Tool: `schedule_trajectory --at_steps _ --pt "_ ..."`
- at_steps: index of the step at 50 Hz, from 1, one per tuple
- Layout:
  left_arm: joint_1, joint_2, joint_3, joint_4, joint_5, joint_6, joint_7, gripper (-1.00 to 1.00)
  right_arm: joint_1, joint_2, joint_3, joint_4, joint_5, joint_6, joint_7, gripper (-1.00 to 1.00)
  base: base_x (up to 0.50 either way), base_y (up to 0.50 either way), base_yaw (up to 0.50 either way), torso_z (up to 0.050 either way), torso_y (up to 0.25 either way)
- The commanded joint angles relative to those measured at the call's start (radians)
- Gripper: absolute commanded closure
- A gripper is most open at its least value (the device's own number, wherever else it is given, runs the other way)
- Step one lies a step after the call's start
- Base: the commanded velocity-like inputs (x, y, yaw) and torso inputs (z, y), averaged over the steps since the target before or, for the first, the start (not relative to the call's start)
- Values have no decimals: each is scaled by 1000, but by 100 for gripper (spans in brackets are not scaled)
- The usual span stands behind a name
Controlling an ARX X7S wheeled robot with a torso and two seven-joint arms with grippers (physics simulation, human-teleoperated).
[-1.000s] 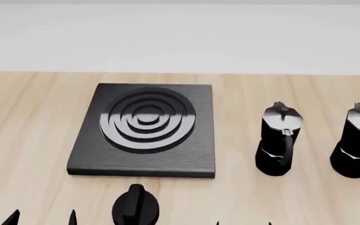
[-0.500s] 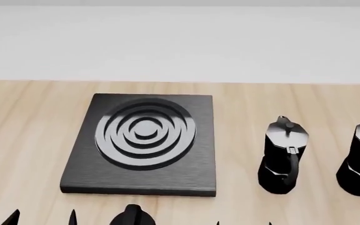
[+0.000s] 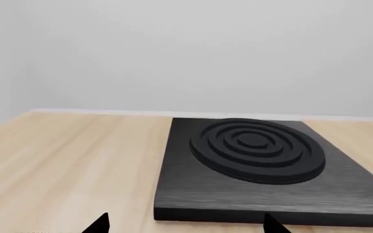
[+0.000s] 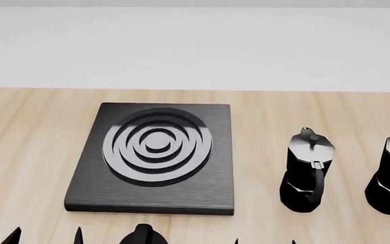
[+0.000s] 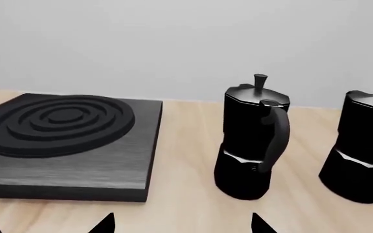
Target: Put the right moka pot on the stove.
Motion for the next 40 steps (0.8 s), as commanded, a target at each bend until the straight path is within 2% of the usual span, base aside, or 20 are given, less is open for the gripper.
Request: schedule_trajectory --at_steps 1,6,13,18,25,33,37,40 --pt "-2 -15 6 32 -46 -57 16 -100 -13 18 3 -58 11 31 10 -100 0 0 0 0 0" --pt "21 -48 18 146 -15 -109 -17 -100 -17 44 8 -158 48 111 2 -100 0 0 0 0 0" --pt "13 -127 -4 423 -101 -378 -67 -100 -8 84 14 -325 50 278 45 -100 0 0 0 0 0" --pt "-26 -186 -59 633 -235 -605 -118 -100 2 113 29 -461 82 399 63 -100 0 0 0 0 0" --pt "-91 -229 -133 804 -392 -805 -187 -100 21 145 52 -596 120 527 83 -100 0 0 0 0 0" --pt "-249 -268 -268 978 -704 -1080 -351 -100 69 175 114 -775 203 692 115 -100 0 0 0 0 0" --pt "-325 -297 -370 1021 -957 -1149 -482 -100 80 183 137 -837 237 737 124 -100 0 0 0 0 0" --pt "-353 -317 -384 1044 -1051 -1160 -546 -100 85 186 139 -855 241 756 133 -100 0 0 0 0 0"
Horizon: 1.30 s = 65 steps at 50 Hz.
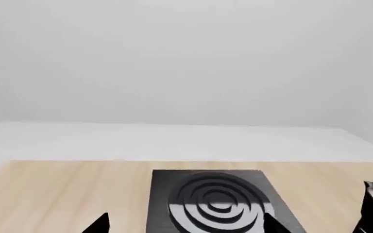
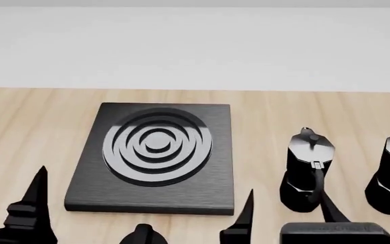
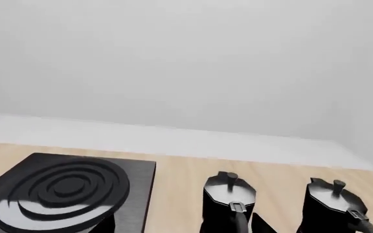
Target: Put the right moka pot on the stove.
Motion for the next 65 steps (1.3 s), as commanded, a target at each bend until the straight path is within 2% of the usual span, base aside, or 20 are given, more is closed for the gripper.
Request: schedule_trajectory --at_steps 1,32,46,65 --pt "-148 -72 -136 179 -403 -222 -230 -100 34 30 42 -169 65 154 36 -100 0 0 0 0 0" --pt "-125 -113 -87 150 -411 -132 -257 -100 25 40 36 -166 69 141 42 -100 0 0 0 0 0" --pt "-121 -129 -73 162 -402 -116 -234 -100 26 46 36 -188 77 151 51 -100 0 0 0 0 0" --pt "-118 -137 -65 149 -404 -94 -242 -100 35 52 37 -177 79 149 56 -100 0 0 0 0 -89"
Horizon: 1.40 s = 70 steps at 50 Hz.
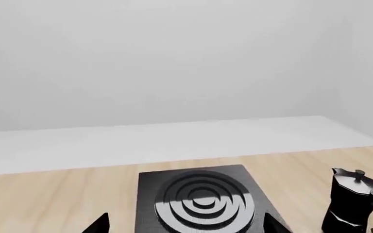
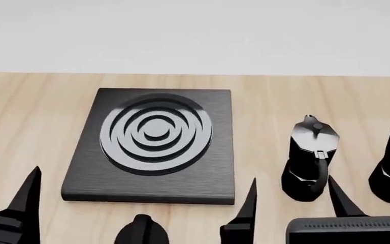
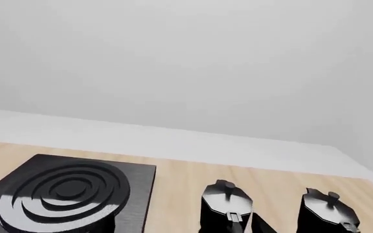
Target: Put the right moka pot on the stove.
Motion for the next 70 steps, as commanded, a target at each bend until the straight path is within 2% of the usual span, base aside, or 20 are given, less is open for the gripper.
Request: schedule_trajectory --at_steps 1,70 --pt "9 -4 8 -1 15 15 8 -100 1 3 -1 5 -1 -5 3 -100 0 0 0 0 -88" --pt "16 -37 36 -13 5 83 -10 -100 7 26 -3 0 24 2 20 -100 0 0 0 0 -84"
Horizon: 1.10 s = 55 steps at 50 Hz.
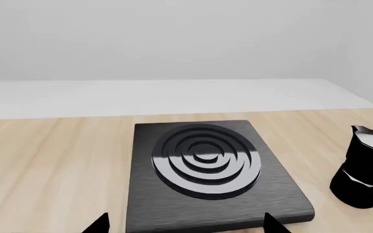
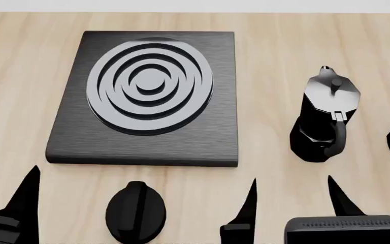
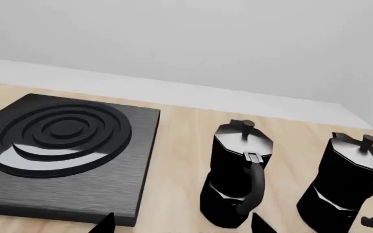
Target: Put the right moka pot on the stove.
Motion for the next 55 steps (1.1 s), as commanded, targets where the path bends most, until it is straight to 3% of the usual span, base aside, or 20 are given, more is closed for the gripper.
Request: schedule_trajectory --at_steps 1,25,55 --pt "2 -4 1 -5 -5 13 -5 -100 -3 10 18 -13 17 4 0 -100 0 0 0 0 0" --pt "0 -14 9 -12 -19 29 -22 -100 -99 96 223 -83 143 -20 -49 -100 0 0 0 0 0" --pt "-2 -24 20 -19 -28 45 -39 -100 -299 200 675 -39 356 -88 -153 -100 0 0 0 0 0"
